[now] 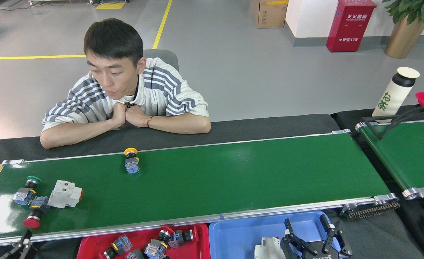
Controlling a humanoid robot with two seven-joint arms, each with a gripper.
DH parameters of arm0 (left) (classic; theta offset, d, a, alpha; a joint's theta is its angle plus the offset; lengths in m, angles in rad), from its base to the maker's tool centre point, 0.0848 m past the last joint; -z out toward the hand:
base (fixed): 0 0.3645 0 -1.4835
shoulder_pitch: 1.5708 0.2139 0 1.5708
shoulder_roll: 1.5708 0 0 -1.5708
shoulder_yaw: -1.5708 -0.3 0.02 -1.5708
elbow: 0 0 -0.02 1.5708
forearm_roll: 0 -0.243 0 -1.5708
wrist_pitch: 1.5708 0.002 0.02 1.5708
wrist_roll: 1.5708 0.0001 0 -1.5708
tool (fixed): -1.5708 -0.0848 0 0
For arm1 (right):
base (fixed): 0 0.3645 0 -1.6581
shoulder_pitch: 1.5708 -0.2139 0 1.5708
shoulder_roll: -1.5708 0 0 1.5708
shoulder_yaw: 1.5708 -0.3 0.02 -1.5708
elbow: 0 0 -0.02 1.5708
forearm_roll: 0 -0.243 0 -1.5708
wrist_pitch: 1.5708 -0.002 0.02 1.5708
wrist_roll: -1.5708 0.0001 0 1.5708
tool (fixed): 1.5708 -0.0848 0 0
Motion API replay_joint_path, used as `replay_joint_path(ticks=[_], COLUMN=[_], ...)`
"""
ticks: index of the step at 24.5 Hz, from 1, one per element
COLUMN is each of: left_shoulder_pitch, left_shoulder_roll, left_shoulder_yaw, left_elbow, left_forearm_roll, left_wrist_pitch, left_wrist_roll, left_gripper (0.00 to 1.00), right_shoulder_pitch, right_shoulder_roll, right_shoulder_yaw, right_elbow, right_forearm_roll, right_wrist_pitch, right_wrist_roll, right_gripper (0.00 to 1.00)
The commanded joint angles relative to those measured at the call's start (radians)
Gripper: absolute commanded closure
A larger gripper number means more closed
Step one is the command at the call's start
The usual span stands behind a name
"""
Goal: Pick switch part from conveyor to tray
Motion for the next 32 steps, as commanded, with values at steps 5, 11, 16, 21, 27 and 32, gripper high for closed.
replay_joint_path(ticks=[5, 11, 16, 21, 27, 32], left_shoulder_pitch=[-0.141, -0.213, -0.220, -0.207, -0.082, 0.086], left_shoulder_roll=[0.090, 0.254, 0.272, 0.277, 0.305, 0.240], left_shoulder_yaw=[-0.068, -0.303, -0.337, -0.330, -0.211, -0.197], left_elbow=[0.190, 0.425, 0.459, 0.448, 0.325, 0.026], left_forearm_roll=[-0.033, -0.053, -0.044, 0.053, 0.169, 0.198], left_wrist_pitch=[0.020, 0.095, 0.088, 0.060, -0.130, -0.270], left_wrist_roll=[0.056, 0.162, 0.169, 0.168, 0.157, 0.154], left_gripper=[0.00, 0.33, 0.94, 0.94, 0.94, 0.93], right_shoulder_pitch=[-0.006, -0.008, -0.006, -0.002, -0.002, 0.001], right_shoulder_roll=[-0.008, -0.009, -0.009, -0.011, -0.009, -0.008], right_shoulder_yaw=[-0.002, 0.001, 0.027, 0.029, 0.029, 0.027], right_elbow=[-0.015, -0.015, -0.013, -0.013, -0.013, -0.013], right_forearm_roll=[0.002, 0.002, 0.003, 0.003, 0.003, 0.002], right_wrist_pitch=[-0.005, -0.006, -0.005, -0.005, -0.003, -0.002], right_wrist_roll=[-0.008, -0.007, -0.007, -0.007, -0.007, -0.007], right_gripper=[0.00, 0.00, 0.00, 0.00, 0.00, 0.00])
